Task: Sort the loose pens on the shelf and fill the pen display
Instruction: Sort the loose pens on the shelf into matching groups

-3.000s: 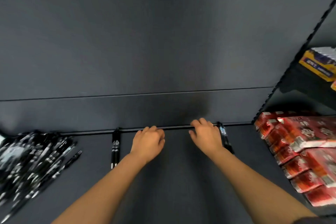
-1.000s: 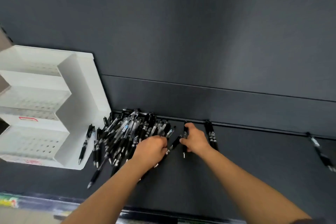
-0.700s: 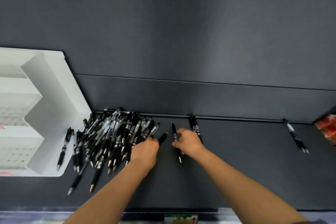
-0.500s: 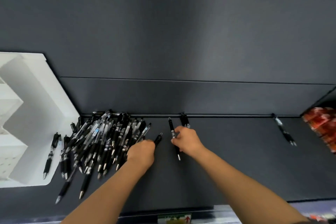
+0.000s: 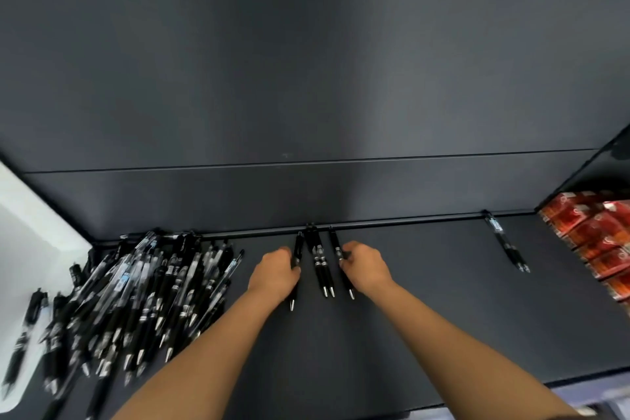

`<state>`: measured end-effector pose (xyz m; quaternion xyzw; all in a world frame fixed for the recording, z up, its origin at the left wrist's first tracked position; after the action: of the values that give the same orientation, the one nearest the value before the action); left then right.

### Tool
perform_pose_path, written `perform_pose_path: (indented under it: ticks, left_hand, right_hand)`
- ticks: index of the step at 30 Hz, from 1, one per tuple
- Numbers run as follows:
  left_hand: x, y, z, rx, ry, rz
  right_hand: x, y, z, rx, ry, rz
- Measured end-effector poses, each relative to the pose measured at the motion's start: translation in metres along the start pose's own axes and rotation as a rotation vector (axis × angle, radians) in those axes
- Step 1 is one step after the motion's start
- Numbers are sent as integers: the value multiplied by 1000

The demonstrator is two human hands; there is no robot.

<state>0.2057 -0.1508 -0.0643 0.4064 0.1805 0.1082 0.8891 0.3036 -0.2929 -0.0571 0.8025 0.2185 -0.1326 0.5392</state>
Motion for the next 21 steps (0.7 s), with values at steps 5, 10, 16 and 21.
perform_pose_path:
  ticks: [5,10,16,21]
  left_hand:
    - [14,-9,13,-79,-63,5]
    - [21,-13,24,-90,-133,11]
    - [15,-16,22,-4,-131,14]
    - [16,-22,27,11,-123,51]
  right_hand:
    - [11,-6,-8,-28,104,-81]
    - [17,-6,-15,-43,168,-105]
    - [14,-3,-9,-95,111,-80]
    - [13,-9,-10,-89,90,-65]
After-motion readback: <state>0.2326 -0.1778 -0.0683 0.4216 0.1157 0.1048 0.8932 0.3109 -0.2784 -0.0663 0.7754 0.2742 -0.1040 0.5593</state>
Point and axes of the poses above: each hand's wrist, its own x-axis towards the middle knuckle, its own y-axis out of the back of the hand, z = x × y, the point moved 5 cm from there along x, towards the middle knuckle, and after that the axes turned 15 degrees about -y, right-handed, at the moved point
